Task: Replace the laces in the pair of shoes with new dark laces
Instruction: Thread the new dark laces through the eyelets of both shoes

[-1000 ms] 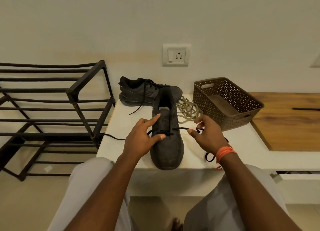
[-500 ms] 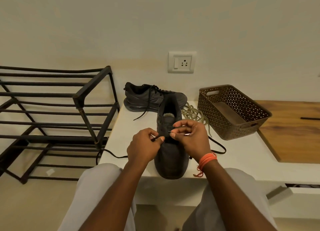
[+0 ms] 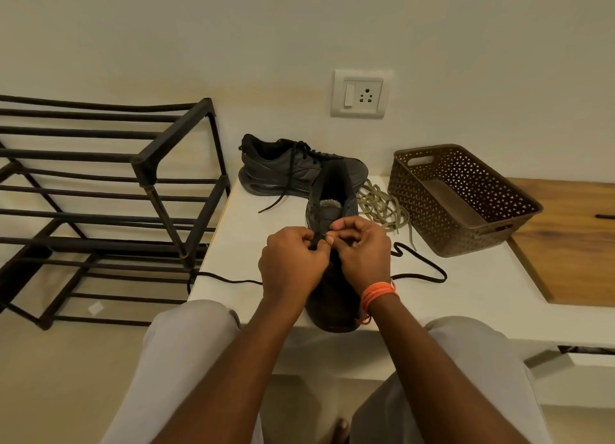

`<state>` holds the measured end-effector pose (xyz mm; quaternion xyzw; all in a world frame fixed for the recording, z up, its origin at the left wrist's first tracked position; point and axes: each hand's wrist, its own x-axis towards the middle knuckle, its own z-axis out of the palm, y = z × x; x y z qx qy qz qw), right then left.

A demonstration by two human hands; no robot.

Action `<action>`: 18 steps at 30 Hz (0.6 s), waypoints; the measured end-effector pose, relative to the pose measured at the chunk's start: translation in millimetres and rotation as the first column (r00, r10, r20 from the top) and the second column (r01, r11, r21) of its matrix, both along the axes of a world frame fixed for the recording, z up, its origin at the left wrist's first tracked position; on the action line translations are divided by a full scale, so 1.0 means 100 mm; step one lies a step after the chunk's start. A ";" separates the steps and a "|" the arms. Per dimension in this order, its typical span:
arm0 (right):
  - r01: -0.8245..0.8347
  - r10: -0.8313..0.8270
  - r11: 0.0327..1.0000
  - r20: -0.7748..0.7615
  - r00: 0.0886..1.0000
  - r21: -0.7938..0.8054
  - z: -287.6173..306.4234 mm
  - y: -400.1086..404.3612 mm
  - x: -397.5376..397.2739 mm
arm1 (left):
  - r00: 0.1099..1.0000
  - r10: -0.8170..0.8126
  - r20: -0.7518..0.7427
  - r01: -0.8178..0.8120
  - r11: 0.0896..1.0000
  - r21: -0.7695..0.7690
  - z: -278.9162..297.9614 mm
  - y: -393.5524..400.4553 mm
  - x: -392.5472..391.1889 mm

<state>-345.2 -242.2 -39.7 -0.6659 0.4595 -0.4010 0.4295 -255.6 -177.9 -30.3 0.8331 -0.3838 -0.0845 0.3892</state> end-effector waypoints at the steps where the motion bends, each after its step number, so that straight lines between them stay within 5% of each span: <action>1: -0.011 0.011 1.000 0.001 1.000 0.003 -0.01 0.00 0.01 | 1.000 -0.006 0.008 0.006 1.000 -0.003 0.00 0.00 -0.01; 11: -0.046 0.037 0.996 0.112 0.993 0.082 -0.01 -0.02 0.04 | 0.998 -0.058 0.005 0.058 0.998 -0.003 -0.07 -0.01 0.06; 18: -0.115 0.115 0.992 0.008 0.993 0.044 -0.05 -0.07 0.04 | 0.998 -0.058 0.032 0.058 0.998 0.006 -0.10 -0.03 0.12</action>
